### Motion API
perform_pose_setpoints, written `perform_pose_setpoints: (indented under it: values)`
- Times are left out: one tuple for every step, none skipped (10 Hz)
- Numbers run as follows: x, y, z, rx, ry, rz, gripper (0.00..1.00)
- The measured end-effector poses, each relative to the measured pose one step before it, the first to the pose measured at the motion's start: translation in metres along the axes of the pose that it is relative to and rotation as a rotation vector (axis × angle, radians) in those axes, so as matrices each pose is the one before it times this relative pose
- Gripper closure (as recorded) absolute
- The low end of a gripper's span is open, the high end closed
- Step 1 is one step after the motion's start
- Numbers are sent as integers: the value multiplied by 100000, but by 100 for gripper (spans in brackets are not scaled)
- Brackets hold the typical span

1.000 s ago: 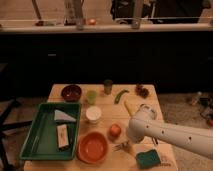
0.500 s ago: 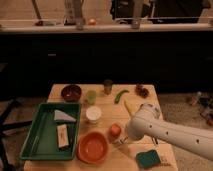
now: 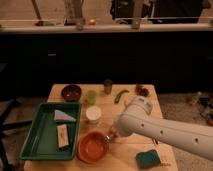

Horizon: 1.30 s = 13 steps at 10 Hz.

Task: Place fork in purple bowl

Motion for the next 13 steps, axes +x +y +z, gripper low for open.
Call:
perform_pose_setpoints:
  values:
    - [-499,-1065,-169,417,2895,537,100]
    - [-410,-1766,170,160,3415,3001,100]
    - [-86,-933,74,-126,1049,1657,100]
    - [-458,-1134,-45,-132,488,1530,100]
    - [-213,-422,9,76,12,552,100]
    - [92,124,44,-280,68,204,100]
    - [78,39,-17,35,36,198,100]
    - [19,12,22,-28,2,21,100]
    - [-69,-43,24,-1,-57,-171,100]
    - [-33,-24,9,7,-27,-81,100]
    - [-13,-37,4,89,26,-80,100]
    - [35,-115,15,433,38,70,100]
    - [62,-425,28,636,25,-3,100]
